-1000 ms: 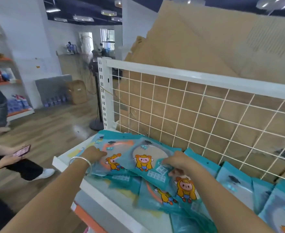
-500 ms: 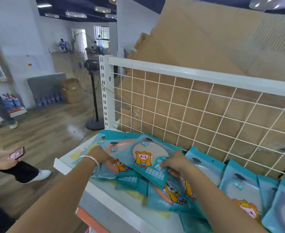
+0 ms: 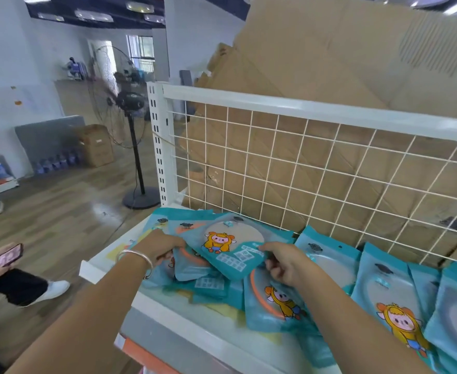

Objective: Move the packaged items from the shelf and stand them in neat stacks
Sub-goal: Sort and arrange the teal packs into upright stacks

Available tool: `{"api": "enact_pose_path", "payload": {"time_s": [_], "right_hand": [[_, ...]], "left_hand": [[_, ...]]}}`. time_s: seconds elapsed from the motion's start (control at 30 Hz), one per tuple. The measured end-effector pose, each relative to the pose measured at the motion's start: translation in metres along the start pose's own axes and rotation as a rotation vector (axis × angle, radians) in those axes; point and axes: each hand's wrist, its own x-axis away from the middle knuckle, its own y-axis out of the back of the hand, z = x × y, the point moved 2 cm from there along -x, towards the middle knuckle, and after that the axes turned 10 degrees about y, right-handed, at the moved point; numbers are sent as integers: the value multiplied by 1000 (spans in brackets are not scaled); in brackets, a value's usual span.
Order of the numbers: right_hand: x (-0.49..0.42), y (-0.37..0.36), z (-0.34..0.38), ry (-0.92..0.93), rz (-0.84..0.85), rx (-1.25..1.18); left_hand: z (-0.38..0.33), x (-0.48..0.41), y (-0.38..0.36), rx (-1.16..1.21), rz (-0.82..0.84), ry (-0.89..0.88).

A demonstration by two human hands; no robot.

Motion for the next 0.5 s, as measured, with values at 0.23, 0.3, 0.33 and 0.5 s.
{"api": "enact_pose_path", "payload": {"time_s": [0.23, 0.3, 0.33, 0.5], "right_hand": [[4, 7, 9, 130, -164, -74], [10, 14, 14, 179, -201, -32], [15, 18, 17, 210, -214, -23], [48, 61, 29, 415, -311, -88]], "left_hand": [[-5, 1, -6, 321, 254, -28], [-11, 5, -6, 333, 212, -125], [-14, 8, -6, 321, 178, -171], [-36, 41, -23, 366, 204, -350]]}}
